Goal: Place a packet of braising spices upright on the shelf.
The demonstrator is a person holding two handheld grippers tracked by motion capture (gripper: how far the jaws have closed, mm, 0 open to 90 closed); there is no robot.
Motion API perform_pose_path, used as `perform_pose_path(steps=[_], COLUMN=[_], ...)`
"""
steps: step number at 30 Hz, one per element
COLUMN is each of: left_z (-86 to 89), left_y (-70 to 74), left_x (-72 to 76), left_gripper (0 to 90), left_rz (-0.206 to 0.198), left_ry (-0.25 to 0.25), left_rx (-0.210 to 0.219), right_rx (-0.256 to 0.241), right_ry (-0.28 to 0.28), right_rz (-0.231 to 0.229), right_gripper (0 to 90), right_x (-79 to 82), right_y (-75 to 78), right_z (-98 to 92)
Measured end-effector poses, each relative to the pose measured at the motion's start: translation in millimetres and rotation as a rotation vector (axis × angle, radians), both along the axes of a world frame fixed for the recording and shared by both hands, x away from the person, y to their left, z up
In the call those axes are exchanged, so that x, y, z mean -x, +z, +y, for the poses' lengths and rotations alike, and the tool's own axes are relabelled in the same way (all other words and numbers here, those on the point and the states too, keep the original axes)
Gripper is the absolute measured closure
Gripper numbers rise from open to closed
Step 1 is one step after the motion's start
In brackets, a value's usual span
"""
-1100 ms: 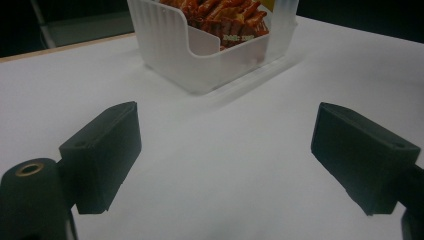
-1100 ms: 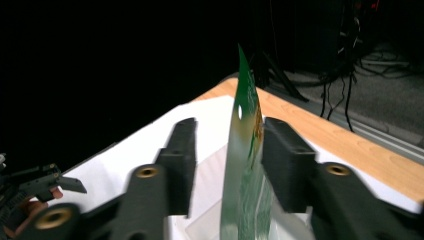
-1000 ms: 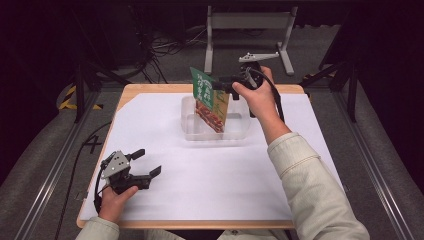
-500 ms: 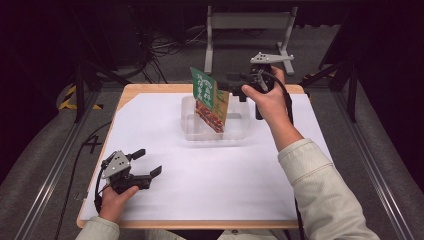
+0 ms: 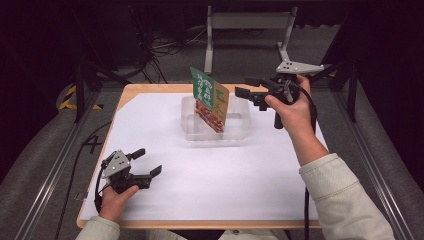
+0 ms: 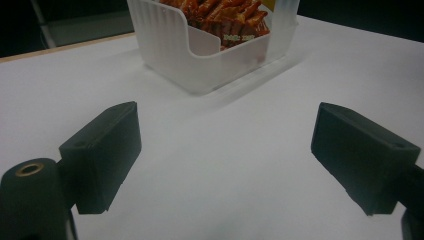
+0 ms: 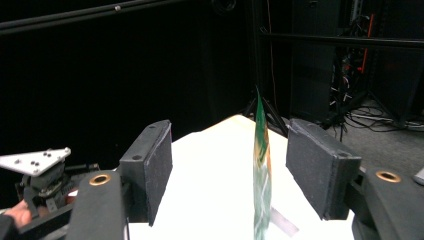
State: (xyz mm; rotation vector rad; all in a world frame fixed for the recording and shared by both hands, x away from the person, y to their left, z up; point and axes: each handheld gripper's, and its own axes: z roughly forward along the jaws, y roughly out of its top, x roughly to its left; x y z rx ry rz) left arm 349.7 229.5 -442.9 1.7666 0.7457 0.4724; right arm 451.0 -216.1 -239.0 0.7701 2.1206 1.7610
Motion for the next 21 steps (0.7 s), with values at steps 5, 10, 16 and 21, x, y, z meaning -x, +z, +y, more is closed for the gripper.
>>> perform_pose_path(steps=[5,10,16,21], left_z=[-1.5,-3.2,-3.3,-2.9], left_y=[0.1,-0.5,-0.2,0.0], left_x=[-1.6,-3.0,-3.1,-2.9], left_gripper=[13.2,12.8,12.7,12.9], left_rz=[0.002,0.011,0.009,0.01], left_ry=[-0.004,-0.006,-0.006,-0.008], left_rx=[-0.007,-0.006,-0.011,-0.002], right_rx=[0.014,0.024,0.028,0.023], right_ry=[-0.004,-0.015,-0.024,-0.03], right_rz=[-0.007,-0.011,-0.02,-0.028], right_gripper=[34.3,33.3,32.6,31.2], right_x=[10.8,23.6,35.5,42.8], right_y=[1.6,1.6,2.8,0.0], right_z=[-9.6,-23.0,-36.5,-45.5])
